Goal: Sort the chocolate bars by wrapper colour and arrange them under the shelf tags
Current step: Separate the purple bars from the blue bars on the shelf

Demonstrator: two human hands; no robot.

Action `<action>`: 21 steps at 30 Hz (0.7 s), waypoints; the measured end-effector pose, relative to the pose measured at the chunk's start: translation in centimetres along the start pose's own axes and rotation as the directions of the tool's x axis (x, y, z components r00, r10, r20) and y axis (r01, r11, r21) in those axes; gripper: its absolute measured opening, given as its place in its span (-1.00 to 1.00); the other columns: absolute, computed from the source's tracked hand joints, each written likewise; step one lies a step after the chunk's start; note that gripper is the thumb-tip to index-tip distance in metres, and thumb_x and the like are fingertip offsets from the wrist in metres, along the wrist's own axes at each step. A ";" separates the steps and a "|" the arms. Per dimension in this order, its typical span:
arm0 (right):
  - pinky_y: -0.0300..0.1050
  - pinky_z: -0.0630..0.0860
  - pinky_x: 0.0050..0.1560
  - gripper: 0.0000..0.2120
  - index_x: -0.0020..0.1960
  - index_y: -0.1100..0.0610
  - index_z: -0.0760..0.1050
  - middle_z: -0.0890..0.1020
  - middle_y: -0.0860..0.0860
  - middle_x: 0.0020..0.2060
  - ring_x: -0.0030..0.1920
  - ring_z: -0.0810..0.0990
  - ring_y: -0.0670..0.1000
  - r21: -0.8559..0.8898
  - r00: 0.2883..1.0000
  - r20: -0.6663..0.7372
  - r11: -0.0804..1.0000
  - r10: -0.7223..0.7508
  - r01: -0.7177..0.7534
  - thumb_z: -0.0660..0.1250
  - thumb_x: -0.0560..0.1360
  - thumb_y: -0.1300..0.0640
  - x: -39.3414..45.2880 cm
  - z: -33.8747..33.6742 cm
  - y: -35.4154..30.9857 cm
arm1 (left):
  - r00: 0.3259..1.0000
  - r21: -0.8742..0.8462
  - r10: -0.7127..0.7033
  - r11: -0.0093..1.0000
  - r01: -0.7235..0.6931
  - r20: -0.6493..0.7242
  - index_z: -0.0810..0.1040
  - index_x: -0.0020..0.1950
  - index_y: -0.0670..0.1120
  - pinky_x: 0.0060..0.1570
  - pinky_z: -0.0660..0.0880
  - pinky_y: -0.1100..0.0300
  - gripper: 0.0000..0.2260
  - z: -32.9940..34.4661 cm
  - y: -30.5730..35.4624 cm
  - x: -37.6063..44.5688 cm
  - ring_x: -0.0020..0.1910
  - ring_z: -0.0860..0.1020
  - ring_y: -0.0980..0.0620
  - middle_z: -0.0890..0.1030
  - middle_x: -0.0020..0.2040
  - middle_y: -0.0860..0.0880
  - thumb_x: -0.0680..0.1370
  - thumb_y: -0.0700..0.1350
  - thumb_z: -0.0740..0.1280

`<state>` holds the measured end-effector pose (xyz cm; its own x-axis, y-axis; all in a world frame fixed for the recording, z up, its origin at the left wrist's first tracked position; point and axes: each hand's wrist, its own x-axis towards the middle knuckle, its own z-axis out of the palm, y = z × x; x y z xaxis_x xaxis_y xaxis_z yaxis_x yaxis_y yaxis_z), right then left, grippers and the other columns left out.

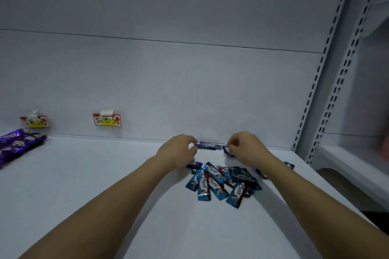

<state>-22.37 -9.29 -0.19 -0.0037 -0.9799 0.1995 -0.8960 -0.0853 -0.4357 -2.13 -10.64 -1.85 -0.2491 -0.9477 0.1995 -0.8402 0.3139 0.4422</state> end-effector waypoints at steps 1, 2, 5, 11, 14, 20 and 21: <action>-0.07 0.55 -0.03 -0.82 0.01 0.14 0.62 0.67 0.08 -0.02 -0.06 0.60 0.07 -0.018 1.000 -0.007 1.000 0.010 -0.010 0.24 0.55 0.23 0.6 0.2 0.9 | 1.000 -0.008 0.000 1.000 0.000 -0.002 0.45 0.38 0.02 0.23 0.35 0.15 -0.68 0.7 0.5 0.9 0.31 0.42 -0.02 0.44 0.39 -0.01 0.64 -0.09 0.18; -0.06 0.55 0.03 -0.81 0.06 0.15 0.62 0.66 0.10 0.03 -0.01 0.60 0.08 -0.034 1.000 -0.014 0.999 0.006 -0.006 0.25 0.55 0.24 1.2 0.4 1.5 | 1.000 -0.007 -0.005 1.000 0.005 -0.003 0.45 0.39 0.01 0.21 0.35 0.17 -0.66 1.2 0.8 1.8 0.31 0.42 -0.03 0.44 0.39 -0.02 0.63 -0.17 0.18; -0.07 0.49 0.10 -0.74 0.20 0.18 0.58 0.62 0.12 0.14 0.11 0.57 0.12 -0.083 0.999 -0.027 0.996 -0.035 0.033 0.25 0.56 0.22 2.9 1.5 2.1 | 1.000 0.069 0.009 0.998 -0.009 0.011 0.49 0.36 -0.04 0.18 0.41 0.14 -0.64 2.4 1.0 4.0 0.24 0.47 -0.06 0.50 0.33 -0.06 0.60 -0.27 0.19; -0.11 0.42 -0.11 -0.78 0.03 0.07 0.67 0.65 0.00 -0.11 -0.14 0.55 0.04 -0.236 0.985 0.010 0.957 -0.173 0.170 0.24 0.56 0.19 3.4 3.4 2.2 | 0.987 0.134 0.126 0.981 -0.139 0.100 0.60 0.22 -0.01 0.11 0.47 0.11 -0.75 3.8 0.2 5.6 0.09 0.51 0.00 0.58 0.18 -0.02 0.63 -0.15 0.19; -0.26 0.43 -0.24 -0.77 0.09 0.02 0.65 0.63 -0.08 -0.07 -0.20 0.54 -0.11 0.014 0.982 0.040 0.982 -0.187 0.186 0.24 0.58 0.20 2.9 2.9 1.9 | 0.989 0.102 0.135 0.985 -0.142 0.067 0.67 0.04 0.04 0.02 0.49 0.26 -0.72 3.3 -0.3 5.2 0.02 0.51 0.10 0.58 0.09 0.06 0.58 -0.25 0.21; -0.10 0.55 0.08 -0.74 0.12 0.09 0.64 0.65 0.04 0.08 0.03 0.60 0.02 0.012 0.998 -0.061 1.000 -0.004 0.004 0.21 0.59 0.28 2.6 0.5 4.5 | 0.991 -0.024 0.131 0.991 -0.131 -0.010 0.54 0.30 0.02 0.07 0.36 0.29 -0.70 3.2 -0.4 4.5 0.15 0.47 0.08 0.55 0.26 0.03 0.63 -0.20 0.18; -0.11 0.55 0.08 -0.76 0.11 0.09 0.64 0.66 0.04 0.06 0.02 0.60 0.02 -0.018 1.000 -0.028 1.000 0.006 -0.006 0.23 0.58 0.26 2.6 0.3 4.9 | 0.992 -0.007 0.128 0.992 -0.128 0.021 0.49 0.36 0.02 0.03 0.35 0.32 -0.68 3.4 -0.4 4.6 0.10 0.46 0.10 0.53 0.29 0.02 0.64 -0.17 0.17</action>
<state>-26.61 -12.33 -2.10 -0.0213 -0.9748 0.2219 -0.9038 -0.0761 -0.4211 -4.54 -15.33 -4.04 -0.3645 -0.9009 0.2357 -0.7982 0.4326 0.4193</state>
